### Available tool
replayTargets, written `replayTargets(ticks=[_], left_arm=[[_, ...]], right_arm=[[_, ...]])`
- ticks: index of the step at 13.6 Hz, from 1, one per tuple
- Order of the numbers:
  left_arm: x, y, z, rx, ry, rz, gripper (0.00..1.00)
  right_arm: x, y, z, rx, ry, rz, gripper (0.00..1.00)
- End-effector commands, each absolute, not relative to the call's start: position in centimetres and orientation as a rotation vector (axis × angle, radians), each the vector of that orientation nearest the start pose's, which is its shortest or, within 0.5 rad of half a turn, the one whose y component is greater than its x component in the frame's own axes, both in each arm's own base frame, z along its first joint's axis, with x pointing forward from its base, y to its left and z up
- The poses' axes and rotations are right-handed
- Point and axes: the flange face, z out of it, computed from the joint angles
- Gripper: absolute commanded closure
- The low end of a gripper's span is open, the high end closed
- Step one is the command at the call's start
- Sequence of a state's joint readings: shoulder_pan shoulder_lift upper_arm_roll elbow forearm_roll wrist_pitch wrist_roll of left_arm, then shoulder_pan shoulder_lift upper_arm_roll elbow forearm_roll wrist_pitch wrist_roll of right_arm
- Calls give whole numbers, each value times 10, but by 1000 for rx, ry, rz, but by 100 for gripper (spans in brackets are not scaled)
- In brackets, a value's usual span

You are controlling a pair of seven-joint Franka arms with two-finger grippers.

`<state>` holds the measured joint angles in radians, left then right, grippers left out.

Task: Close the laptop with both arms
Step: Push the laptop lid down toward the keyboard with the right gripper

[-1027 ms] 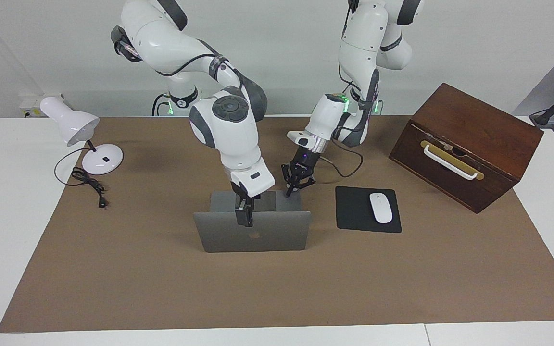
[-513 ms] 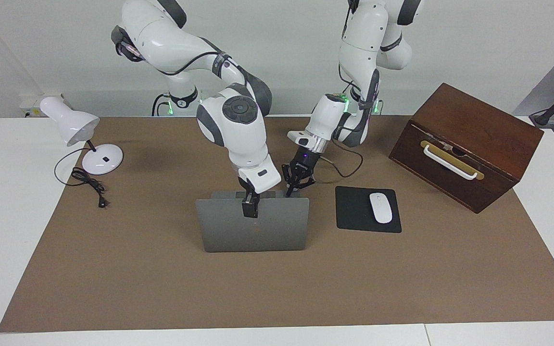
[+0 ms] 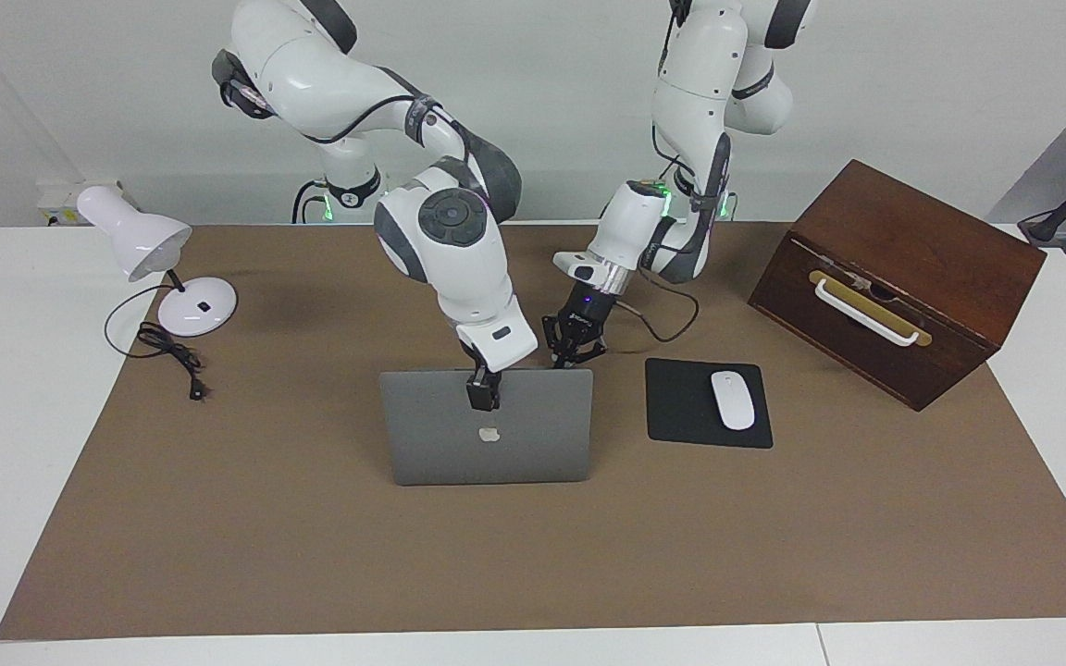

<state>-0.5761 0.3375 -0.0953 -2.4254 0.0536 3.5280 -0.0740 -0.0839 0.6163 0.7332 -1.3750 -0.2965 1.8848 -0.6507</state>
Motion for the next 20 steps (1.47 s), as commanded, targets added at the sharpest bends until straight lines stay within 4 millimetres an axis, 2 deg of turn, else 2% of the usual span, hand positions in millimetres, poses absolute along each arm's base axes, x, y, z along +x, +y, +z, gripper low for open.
replayTargets(ticks=[1, 11, 16, 20], left_arm=[[409, -310, 221, -3075, 1009, -1012, 100], [411, -305, 220, -3059, 1042, -1008, 100], [413, -303, 219, -3055, 1047, -1006, 100], [413, -303, 219, -3055, 1047, -1006, 100]], right_arm=[[627, 312, 426, -2415, -1755, -45, 0], [631, 292, 418, -2382, -1592, -28, 0], [611, 304, 398, -2385, -1537, -16, 0], [604, 307, 395, -2387, -1545, -2, 0]])
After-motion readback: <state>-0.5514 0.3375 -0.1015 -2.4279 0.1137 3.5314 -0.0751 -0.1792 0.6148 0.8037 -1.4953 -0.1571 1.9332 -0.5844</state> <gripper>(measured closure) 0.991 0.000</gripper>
